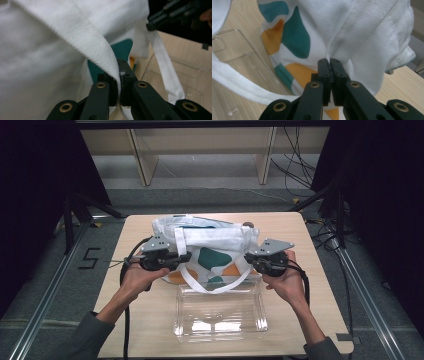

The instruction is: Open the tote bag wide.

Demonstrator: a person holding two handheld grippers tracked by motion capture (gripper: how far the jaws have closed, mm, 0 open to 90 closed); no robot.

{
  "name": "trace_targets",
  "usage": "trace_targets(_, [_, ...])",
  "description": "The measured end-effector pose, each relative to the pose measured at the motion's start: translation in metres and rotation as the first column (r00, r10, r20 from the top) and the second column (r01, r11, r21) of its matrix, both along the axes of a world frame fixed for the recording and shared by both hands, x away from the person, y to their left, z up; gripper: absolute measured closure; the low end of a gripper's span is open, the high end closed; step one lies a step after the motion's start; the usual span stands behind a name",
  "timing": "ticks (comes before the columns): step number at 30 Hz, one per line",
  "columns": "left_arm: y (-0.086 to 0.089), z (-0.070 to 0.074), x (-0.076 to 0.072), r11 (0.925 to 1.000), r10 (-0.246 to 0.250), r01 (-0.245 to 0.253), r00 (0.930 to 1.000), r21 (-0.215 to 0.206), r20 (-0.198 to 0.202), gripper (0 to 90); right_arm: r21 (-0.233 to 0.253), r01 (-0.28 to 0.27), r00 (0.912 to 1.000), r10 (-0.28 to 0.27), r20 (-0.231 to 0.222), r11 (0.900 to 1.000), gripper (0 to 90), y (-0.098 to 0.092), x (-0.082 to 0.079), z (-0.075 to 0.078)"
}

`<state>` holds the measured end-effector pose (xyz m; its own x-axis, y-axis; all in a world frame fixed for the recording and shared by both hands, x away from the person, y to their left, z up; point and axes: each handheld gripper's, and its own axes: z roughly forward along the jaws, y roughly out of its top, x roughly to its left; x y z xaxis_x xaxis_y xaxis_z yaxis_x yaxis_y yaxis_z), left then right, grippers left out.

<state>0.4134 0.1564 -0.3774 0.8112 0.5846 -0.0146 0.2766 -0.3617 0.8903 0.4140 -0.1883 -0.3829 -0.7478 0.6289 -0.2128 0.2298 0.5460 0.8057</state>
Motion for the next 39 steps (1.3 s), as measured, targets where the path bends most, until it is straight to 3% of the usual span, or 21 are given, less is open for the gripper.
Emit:
trace_targets(3, [0.007,-0.014,0.01,0.9983,0.037,-0.037,0.9993,0.044,0.01,86.8,-0.018,0.014,0.9998,-0.014,0.014,1.0,87.7,0.007,0.009,-0.003])
trace_targets(5, [0.01,-0.02,0.018,0.9972,0.058,-0.058,0.9983,0.046,0.003,86.9,0.0,0.028,0.9996,-0.028,0.007,1.0,87.5,0.011,0.014,-0.006])
trace_targets(6, [0.009,-0.023,0.021,0.9947,0.071,-0.072,0.9973,0.073,0.017,87.0,-0.003,0.035,0.9992,-0.034,0.022,0.999,87.5,0.014,0.017,-0.007])
trace_targets(7, [0.009,-0.027,0.025,0.9859,0.077,-0.085,0.9951,0.144,0.062,86.9,-0.014,0.034,0.9989,-0.034,0.033,0.999,87.5,0.015,0.018,-0.007])
trace_targets(8, [0.009,-0.027,0.025,0.9859,0.077,-0.085,0.9951,0.144,0.062,86.9,-0.014,0.034,0.9989,-0.034,0.033,0.999,87.5,0.015,0.018,-0.007])
trace_targets(9, [0.01,-0.03,0.028,0.9801,0.071,-0.084,0.9946,0.18,0.076,86.9,-0.022,0.044,0.9982,-0.043,0.043,0.999,87.4,0.017,0.02,-0.007])
trace_targets(11, [0.01,-0.041,0.036,0.9784,0.097,-0.106,0.9937,0.178,0.055,86.8,-0.05,0.035,0.9983,-0.033,0.048,0.998,87.3,0.02,0.02,-0.01])
trace_targets(13, [0.009,-0.05,0.039,0.9708,0.105,-0.119,0.9916,0.209,0.075,86.8,-0.055,0.03,0.9984,-0.028,0.048,0.998,87.3,0.02,0.019,-0.013])
trace_targets(19, [0.007,-0.067,0.048,0.9687,0.129,-0.141,0.9891,0.204,0.071,86.5,-0.058,0.014,0.9996,-0.012,0.025,0.998,87.3,0.014,0.017,-0.024])
trace_targets(20, [0.008,-0.07,0.05,0.9683,0.13,-0.145,0.9879,0.203,0.084,86.5,-0.055,0.016,0.9998,-0.015,0.013,0.998,87.3,0.013,0.017,-0.026])
trace_targets(21, [0.009,-0.07,0.051,0.9626,0.122,-0.142,0.9874,0.23,0.101,86.4,-0.054,0.019,0.9998,-0.018,0.009,0.998,87.4,0.012,0.018,-0.028])
trace_targets(24, [0.009,-0.076,0.051,0.966,0.128,-0.145,0.9878,0.214,0.088,86.4,-0.077,0.014,0.9999,-0.014,0.001,0.997,87.4,0.013,0.018,-0.032])
trace_targets(25, [0.01,-0.078,0.051,0.9623,0.122,-0.139,0.989,0.234,0.084,86.4,-0.091,-0.002,1.0,0.001,-0.003,0.996,87.6,0.013,0.019,-0.033])
trace_targets(26, [0.01,-0.082,0.05,0.9644,0.126,-0.141,0.9887,0.224,0.081,86.4,-0.106,0.0,1.0,0.0,-0.001,0.994,87.7,0.013,0.019,-0.035])
trace_targets(32, [0.015,-0.095,0.042,0.9708,0.111,-0.113,0.9935,0.211,0.023,84.9,-0.12,-0.011,0.9961,0.001,-0.088,0.993,87.8,0.012,0.015,-0.046])
trace_targets(34, [0.015,-0.095,0.039,0.9719,0.122,-0.12,0.9925,0.202,0.004,79.2,-0.114,-0.006,0.9947,-0.005,-0.102,0.993,87.9,0.011,0.015,-0.048])
trace_targets(36, [0.021,-0.083,0.032,0.9765,0.096,-0.092,0.9954,0.195,-0.007,73.5,-0.112,-0.021,0.9922,0.007,-0.125,0.993,87.9,0.005,0.012,-0.054])
trace_targets(39, [0.027,-0.068,0.022,0.9814,0.097,-0.089,0.9943,0.17,-0.043,61.3,-0.084,-0.018,0.9902,0.006,-0.14,0.996,87.8,0.0,0.011,-0.055])
